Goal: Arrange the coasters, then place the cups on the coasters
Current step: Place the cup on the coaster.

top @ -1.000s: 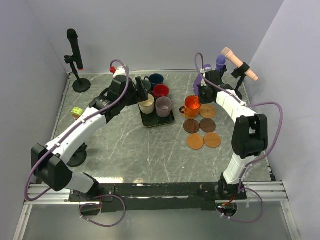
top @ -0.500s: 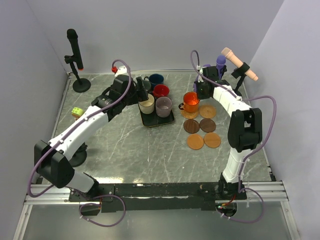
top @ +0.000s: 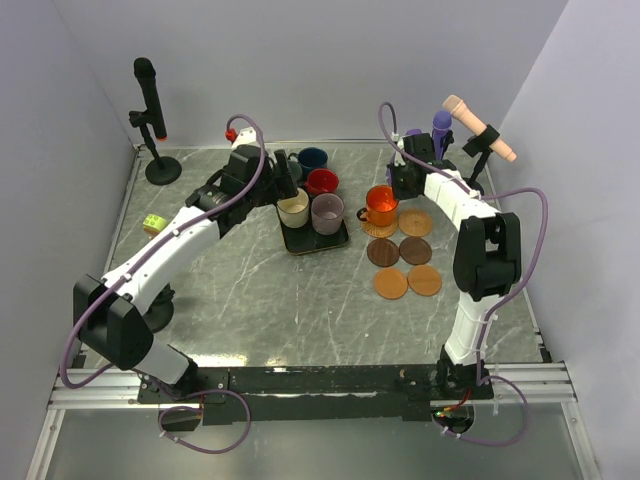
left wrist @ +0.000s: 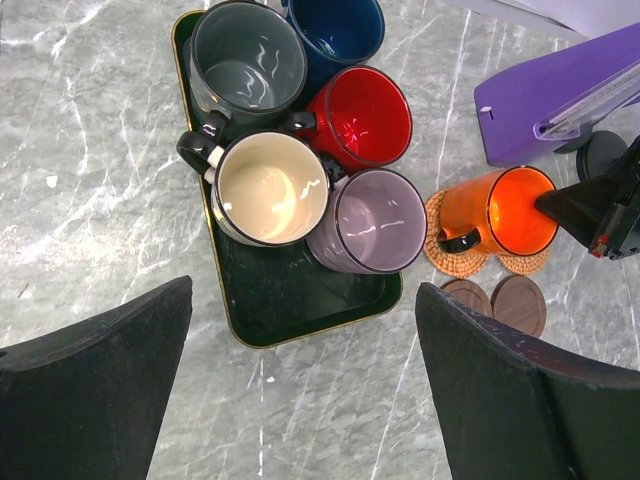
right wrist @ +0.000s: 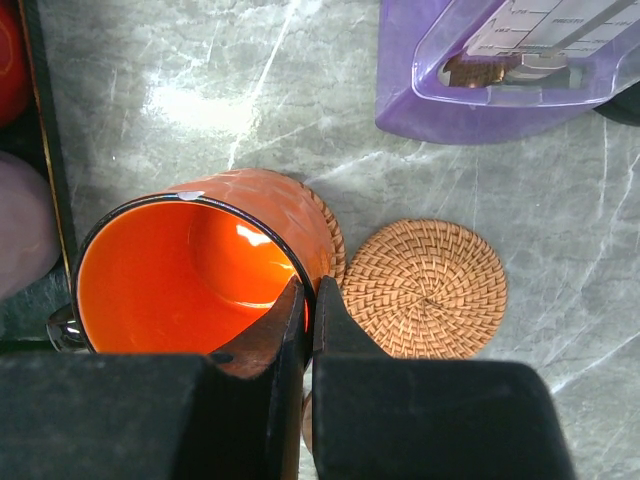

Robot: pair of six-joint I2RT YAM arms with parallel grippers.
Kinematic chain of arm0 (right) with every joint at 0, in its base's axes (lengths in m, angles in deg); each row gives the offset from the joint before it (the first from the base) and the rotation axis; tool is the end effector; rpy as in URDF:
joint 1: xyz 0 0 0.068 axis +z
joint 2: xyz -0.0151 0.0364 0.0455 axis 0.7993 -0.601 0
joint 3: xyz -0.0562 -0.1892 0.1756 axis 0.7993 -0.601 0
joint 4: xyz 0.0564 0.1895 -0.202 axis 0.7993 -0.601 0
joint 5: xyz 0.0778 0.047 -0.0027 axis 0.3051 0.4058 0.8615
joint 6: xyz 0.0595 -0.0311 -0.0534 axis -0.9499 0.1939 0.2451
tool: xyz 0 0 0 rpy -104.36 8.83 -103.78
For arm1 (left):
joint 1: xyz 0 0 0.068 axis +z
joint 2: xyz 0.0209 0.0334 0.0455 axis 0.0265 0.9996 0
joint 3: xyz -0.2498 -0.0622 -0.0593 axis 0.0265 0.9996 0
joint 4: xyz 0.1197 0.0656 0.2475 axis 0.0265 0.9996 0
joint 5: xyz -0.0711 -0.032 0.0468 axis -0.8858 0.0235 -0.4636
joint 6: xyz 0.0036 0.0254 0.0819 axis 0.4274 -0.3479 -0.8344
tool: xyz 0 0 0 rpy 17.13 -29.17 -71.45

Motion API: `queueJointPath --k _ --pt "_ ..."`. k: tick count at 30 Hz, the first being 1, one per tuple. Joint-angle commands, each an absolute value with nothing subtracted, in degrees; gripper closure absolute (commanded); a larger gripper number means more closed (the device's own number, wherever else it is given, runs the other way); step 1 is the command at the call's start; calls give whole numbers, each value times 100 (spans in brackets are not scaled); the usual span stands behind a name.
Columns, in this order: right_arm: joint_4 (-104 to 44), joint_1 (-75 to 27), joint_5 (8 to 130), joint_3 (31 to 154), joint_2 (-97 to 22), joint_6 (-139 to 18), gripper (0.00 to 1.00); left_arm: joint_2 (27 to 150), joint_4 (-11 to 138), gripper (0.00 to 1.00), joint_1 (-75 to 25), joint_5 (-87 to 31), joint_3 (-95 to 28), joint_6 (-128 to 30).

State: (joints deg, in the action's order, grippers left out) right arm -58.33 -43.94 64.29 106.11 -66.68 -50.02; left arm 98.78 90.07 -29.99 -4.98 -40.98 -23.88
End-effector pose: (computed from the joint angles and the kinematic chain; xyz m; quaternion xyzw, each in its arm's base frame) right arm 0.4701 0.0797 0.2010 -0.1131 0.9307 0.0426 0.3451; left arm 0.3499 -0.1920 0.3256 -0.1024 0.8563 -0.1852 0.4712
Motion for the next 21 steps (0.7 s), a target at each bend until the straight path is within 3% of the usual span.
queueJointPath --k 1,21 --pt "-5517 -4401 6474 10624 -6539 -4955 100 9922 8859 3 -2968 -586 -4374 -2479" --pt "-5491 -4383 6500 10422 -6635 -5078 100 9931 8832 3 -2924 -630 -4348 -2470"
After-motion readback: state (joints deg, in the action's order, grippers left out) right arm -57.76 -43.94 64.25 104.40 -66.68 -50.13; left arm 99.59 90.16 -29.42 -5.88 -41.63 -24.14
